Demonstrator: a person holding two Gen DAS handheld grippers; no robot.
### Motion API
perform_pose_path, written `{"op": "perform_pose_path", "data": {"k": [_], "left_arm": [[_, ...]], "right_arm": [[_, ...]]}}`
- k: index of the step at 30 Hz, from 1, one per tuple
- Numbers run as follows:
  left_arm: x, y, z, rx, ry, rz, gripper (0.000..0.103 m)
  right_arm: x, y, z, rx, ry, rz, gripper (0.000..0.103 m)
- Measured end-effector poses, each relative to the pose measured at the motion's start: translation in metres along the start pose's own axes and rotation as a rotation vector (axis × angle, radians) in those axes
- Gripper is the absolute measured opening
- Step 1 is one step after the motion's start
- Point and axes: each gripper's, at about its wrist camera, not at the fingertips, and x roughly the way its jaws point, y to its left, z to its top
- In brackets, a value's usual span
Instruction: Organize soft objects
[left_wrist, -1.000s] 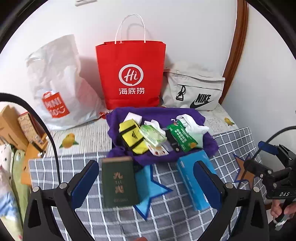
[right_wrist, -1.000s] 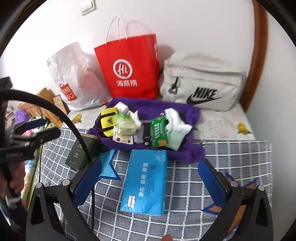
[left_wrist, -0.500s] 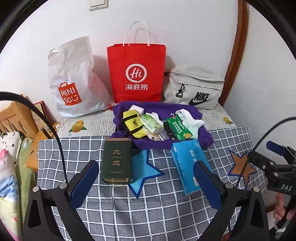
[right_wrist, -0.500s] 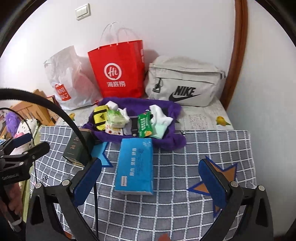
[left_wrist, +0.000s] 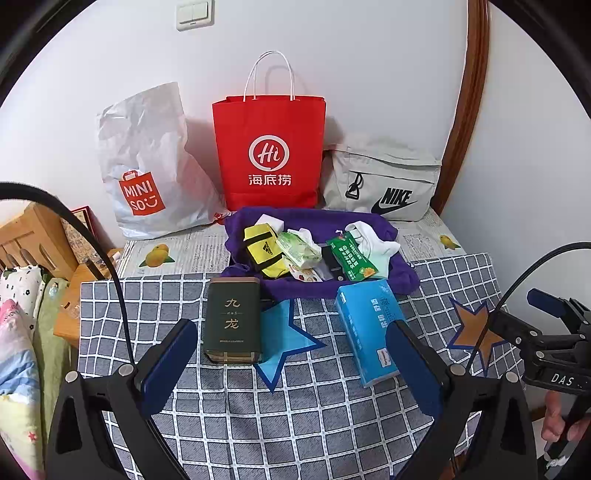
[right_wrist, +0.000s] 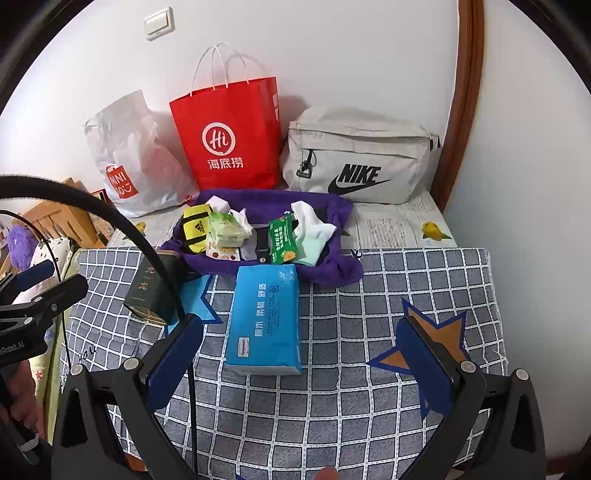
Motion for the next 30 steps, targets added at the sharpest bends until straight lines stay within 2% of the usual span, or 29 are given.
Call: {"op": "perform_pose_path", "data": {"k": [30], "left_arm": [[-0.0039, -0.0016, -0.0028, -0.006, 0.009, 0.022, 0.103]], "right_arm": [[-0.0077, -0.0016, 0.0006, 0.014, 0.001, -0.008, 0.103]]}}
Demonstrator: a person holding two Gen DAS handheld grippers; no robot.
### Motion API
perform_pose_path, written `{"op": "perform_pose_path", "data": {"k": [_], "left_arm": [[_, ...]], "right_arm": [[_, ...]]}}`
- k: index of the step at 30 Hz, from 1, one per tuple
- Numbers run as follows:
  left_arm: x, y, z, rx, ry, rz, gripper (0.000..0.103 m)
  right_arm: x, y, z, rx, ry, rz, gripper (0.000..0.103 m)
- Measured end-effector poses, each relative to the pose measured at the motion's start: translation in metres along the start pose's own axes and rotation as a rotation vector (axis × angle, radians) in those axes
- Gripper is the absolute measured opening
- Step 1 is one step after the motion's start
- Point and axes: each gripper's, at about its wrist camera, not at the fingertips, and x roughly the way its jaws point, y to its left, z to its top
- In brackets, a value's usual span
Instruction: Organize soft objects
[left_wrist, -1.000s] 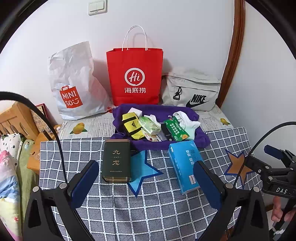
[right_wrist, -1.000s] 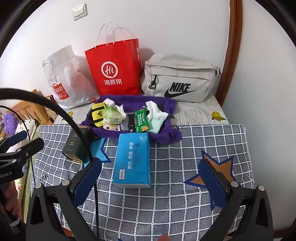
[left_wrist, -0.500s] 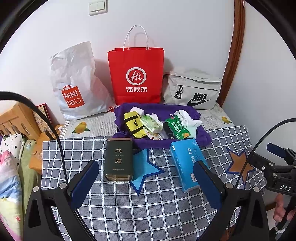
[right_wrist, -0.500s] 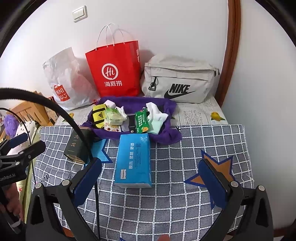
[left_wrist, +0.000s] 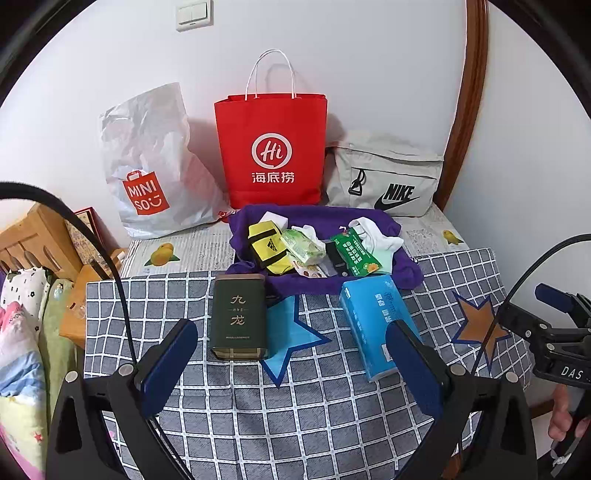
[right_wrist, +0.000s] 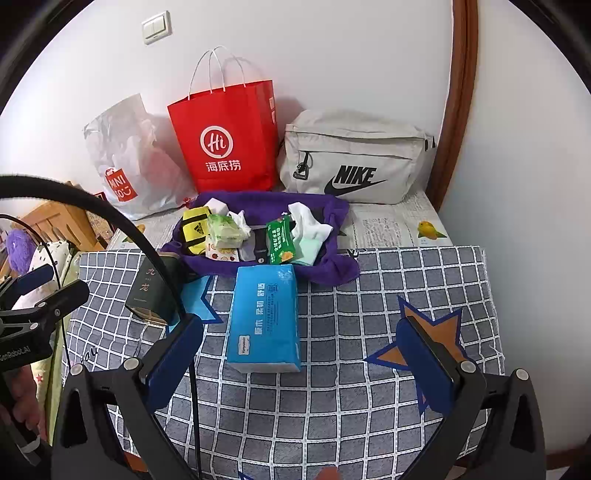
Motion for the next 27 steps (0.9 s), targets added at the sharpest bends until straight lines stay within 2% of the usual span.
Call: {"op": "perform_pose_path", "data": {"k": [27], "left_arm": [[0.011, 0.015, 0.0, -0.002, 0.031, -0.001, 0.103]], "right_arm": [[0.007, 0.009, 0.0, -0.019, 0.022, -0.007, 0.103]]}}
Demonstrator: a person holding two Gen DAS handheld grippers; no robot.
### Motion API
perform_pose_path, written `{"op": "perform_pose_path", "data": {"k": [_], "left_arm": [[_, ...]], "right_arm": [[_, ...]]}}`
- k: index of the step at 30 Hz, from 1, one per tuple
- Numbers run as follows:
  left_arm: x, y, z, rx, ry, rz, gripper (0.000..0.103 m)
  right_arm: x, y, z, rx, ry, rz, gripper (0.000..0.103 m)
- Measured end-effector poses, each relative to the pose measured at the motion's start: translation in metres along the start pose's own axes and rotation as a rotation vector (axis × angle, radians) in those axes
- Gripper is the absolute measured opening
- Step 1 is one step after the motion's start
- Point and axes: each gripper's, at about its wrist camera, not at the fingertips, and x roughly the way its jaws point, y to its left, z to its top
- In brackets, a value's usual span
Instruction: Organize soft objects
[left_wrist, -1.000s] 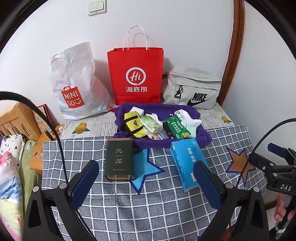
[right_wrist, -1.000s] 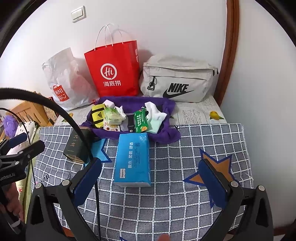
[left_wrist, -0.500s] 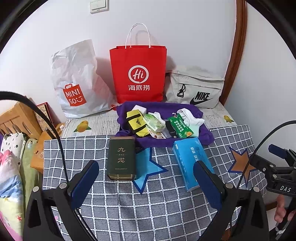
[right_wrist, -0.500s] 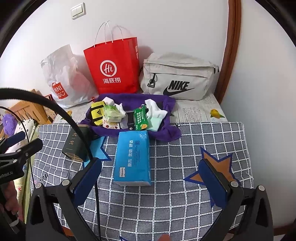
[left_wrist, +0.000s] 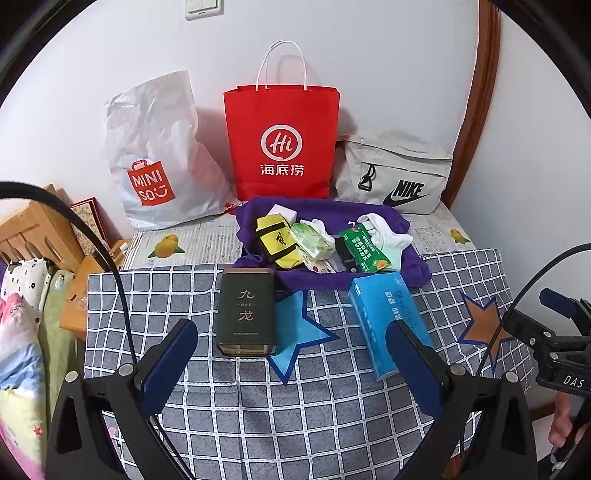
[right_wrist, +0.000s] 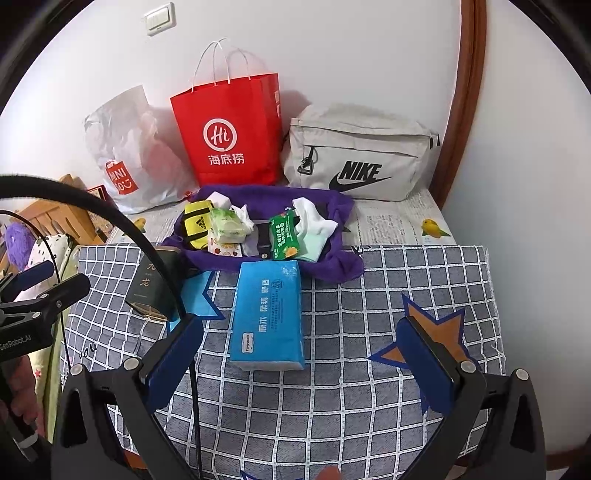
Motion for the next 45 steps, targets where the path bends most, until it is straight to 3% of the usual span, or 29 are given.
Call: {"op": "perform_pose_path", "data": {"k": [45], "left_arm": [[-0.0001, 0.0041, 0.0014, 0.0, 0.002, -0.006, 0.103]], "right_arm": [[-0.0008, 0.0062, 0.0035, -0.002, 0.007, -0.004, 0.103]]}}
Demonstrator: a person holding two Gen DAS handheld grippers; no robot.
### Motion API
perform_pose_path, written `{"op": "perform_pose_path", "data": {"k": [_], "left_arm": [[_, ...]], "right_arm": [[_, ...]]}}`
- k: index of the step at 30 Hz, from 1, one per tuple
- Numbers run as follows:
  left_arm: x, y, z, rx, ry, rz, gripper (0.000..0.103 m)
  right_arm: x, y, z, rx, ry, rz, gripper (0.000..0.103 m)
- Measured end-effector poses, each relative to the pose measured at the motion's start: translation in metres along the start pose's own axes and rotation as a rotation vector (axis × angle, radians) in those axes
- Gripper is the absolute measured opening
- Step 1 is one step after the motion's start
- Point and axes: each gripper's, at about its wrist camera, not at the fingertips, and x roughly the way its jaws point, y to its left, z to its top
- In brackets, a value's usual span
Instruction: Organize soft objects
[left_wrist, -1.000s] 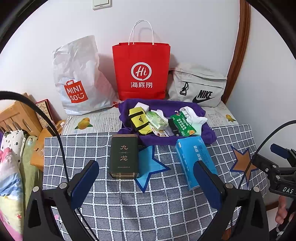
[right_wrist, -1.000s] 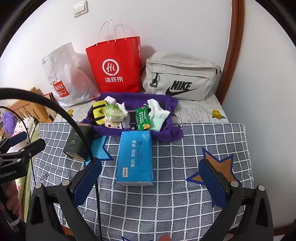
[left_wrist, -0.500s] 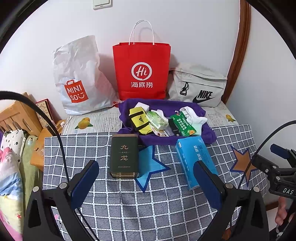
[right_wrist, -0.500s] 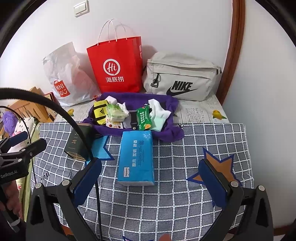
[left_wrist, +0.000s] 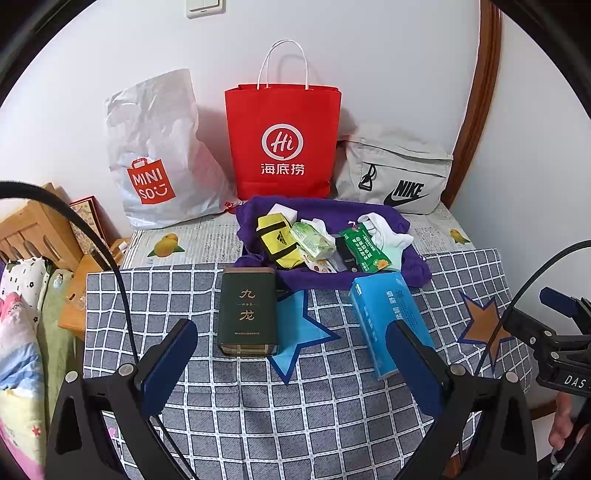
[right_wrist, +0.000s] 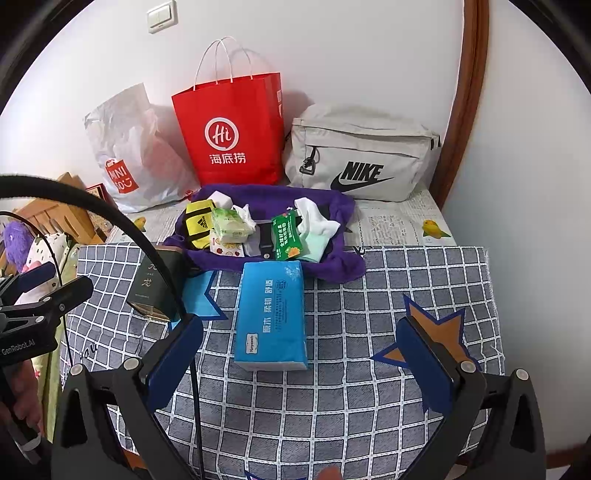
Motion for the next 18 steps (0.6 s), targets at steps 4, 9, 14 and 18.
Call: {"op": "perform_pose_path", "data": {"k": [4, 9, 14, 18], "left_arm": [[-0.0004, 0.0003, -0.0002, 0.003, -0.001, 0.003, 0.103], [-0.0009, 0.0009, 0.0001, 0.005, -0.002, 0.002, 0.103], [-0.0015, 0.0002, 0.0004, 0.009, -0.005, 0.0, 0.103], [-0.0019, -0.0003, 0.0013, 0.009, -0.001, 0.005, 0.103]], "right_arm": [[0.0001, 0.0001, -0.0001, 0.001, 0.001, 0.001, 0.103], [-0.0011, -0.0002, -0.0006, 0.002, 0.0, -0.001, 0.103], [-0.0013, -0.0006, -0.0013, 0.003, -0.001, 0.001, 0.103], [-0.0017, -0.0005, -0.0023, 0.003, -0.001, 0.003, 0.103]]}}
